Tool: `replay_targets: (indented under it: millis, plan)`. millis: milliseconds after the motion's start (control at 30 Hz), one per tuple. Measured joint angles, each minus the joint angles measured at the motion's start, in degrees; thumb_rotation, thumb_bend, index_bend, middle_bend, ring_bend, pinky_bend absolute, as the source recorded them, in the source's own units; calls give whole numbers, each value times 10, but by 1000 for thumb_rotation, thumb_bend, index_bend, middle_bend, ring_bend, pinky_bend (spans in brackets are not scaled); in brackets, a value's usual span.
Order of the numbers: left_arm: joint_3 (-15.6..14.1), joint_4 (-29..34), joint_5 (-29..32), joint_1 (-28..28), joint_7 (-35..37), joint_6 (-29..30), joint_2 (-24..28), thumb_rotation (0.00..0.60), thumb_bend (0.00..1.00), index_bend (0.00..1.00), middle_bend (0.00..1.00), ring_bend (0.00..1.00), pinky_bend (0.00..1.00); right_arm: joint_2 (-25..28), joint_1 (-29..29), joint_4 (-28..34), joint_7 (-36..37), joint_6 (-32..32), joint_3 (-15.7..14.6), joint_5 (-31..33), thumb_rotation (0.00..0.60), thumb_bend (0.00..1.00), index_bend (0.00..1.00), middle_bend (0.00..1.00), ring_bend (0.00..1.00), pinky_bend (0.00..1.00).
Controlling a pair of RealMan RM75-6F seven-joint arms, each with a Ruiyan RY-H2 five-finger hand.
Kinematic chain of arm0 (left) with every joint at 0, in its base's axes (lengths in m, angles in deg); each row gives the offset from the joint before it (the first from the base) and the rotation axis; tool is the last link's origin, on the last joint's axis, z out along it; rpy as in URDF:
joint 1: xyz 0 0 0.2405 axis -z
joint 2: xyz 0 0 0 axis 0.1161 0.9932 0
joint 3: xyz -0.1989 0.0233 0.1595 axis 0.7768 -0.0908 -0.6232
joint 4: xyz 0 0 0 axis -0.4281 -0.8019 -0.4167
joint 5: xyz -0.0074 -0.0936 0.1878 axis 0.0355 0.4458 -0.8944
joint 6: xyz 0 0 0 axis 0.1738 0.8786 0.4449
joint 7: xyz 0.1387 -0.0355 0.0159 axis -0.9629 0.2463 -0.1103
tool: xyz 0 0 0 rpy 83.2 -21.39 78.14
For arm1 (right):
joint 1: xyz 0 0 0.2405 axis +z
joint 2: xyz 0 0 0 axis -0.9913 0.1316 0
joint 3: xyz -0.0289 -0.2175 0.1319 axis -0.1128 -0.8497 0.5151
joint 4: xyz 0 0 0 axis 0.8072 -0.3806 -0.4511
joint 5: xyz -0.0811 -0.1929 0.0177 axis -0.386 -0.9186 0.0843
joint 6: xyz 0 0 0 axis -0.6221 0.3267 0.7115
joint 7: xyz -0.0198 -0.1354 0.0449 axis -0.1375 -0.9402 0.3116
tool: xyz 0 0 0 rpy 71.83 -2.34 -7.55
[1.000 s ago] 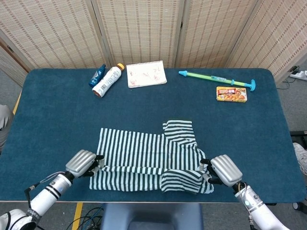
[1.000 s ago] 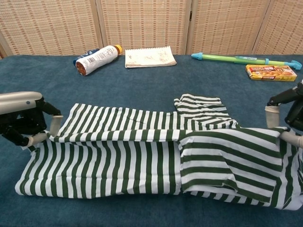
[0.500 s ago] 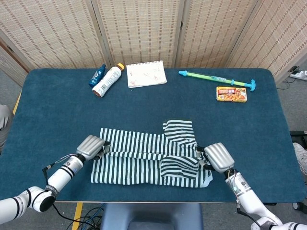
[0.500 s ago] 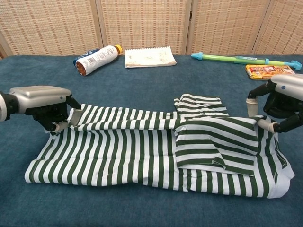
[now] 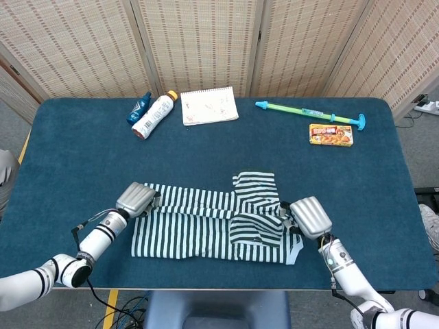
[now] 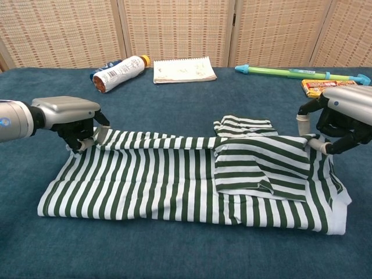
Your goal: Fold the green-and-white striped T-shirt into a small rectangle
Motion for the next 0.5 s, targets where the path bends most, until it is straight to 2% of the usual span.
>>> replay_targets:
  millis: [500]
  plan:
    - [-2,-35,60,21,-50,-9,-22,600,533,609,956,885,1000,-36,17,-55,1,6,4,-15,600,610,681,972,1000,1000]
